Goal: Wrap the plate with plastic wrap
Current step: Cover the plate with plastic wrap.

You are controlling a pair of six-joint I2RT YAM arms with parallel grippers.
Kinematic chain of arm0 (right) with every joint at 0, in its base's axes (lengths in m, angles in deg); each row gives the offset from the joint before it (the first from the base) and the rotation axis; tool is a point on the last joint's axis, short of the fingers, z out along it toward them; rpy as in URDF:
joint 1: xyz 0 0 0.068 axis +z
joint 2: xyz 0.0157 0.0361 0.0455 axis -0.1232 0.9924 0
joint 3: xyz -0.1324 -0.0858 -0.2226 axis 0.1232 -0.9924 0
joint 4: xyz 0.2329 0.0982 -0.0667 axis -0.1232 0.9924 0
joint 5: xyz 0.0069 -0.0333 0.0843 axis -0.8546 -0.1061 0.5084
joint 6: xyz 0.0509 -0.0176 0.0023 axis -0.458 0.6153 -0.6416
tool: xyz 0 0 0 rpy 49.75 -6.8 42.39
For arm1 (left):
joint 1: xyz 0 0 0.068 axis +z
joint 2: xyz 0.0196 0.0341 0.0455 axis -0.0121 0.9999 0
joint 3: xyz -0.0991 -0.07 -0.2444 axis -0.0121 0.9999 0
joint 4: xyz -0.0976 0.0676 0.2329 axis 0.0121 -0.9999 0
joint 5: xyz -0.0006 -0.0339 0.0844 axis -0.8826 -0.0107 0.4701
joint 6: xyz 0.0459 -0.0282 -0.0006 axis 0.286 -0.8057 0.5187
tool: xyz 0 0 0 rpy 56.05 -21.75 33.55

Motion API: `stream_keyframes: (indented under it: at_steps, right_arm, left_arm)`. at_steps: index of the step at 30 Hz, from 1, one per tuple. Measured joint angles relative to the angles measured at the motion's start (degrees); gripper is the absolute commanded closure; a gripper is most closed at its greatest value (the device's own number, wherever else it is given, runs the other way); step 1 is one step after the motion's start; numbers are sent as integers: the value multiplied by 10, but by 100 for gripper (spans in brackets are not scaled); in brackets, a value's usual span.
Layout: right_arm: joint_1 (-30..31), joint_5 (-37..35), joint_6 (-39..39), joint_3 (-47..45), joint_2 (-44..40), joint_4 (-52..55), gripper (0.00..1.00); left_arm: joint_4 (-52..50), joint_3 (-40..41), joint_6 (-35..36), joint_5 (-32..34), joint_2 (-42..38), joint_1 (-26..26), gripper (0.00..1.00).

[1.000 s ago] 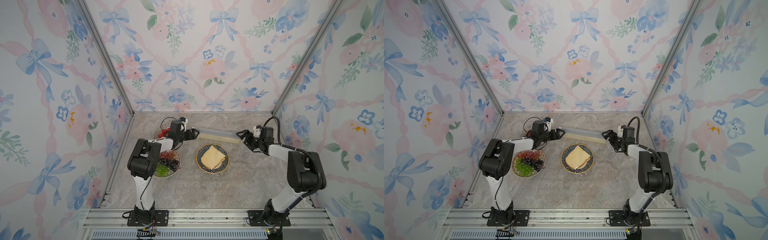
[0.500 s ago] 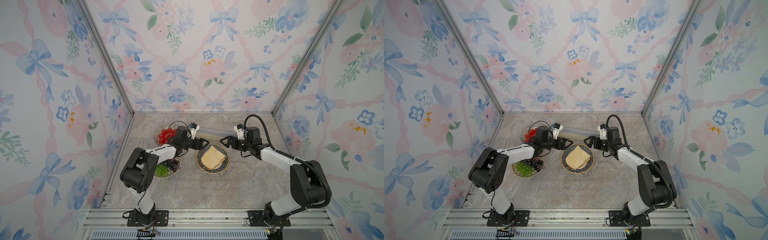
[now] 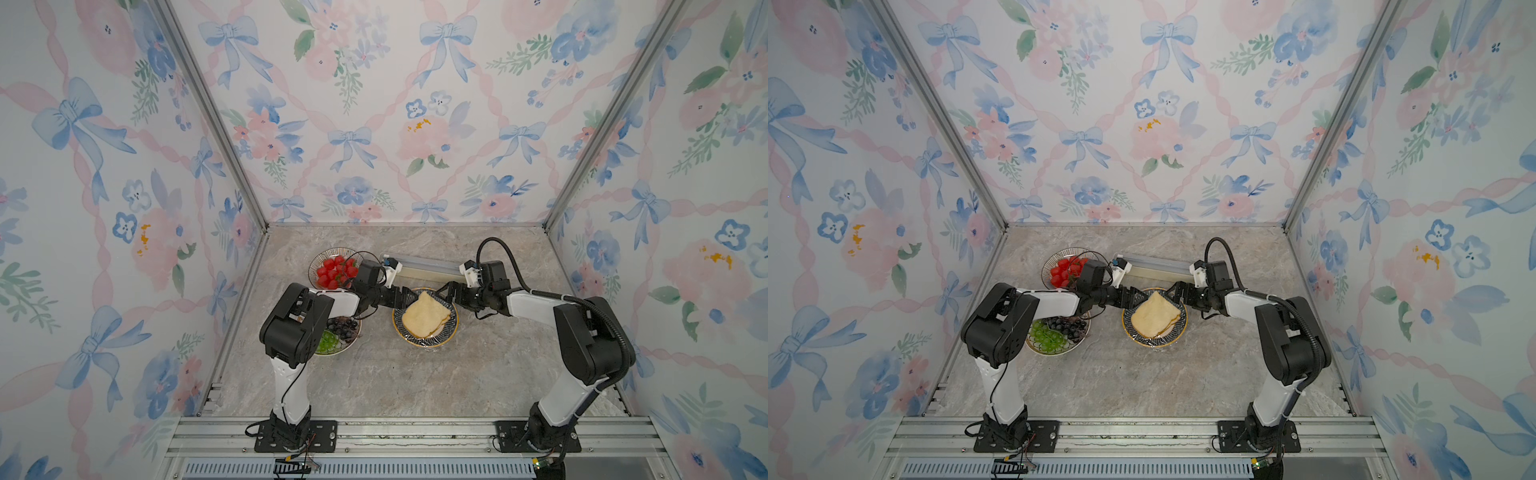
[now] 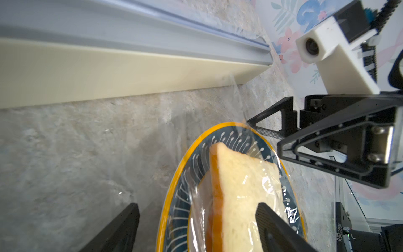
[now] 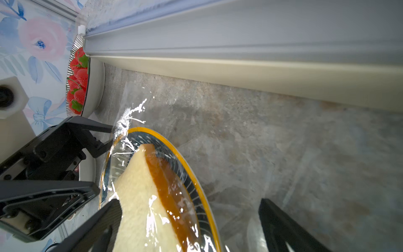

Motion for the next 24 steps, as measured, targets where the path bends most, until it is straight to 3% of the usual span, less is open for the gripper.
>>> stream_keyframes:
  at_steps: [15, 24]
  right_arm:
    - [43, 49, -42, -70, -36, -10, 16]
    - [64, 42, -108, -189, -147, -21, 8]
  left_arm:
    - [0, 64, -13, -42, -44, 1, 14]
    - [-4, 66, -29, 19, -94, 24, 13]
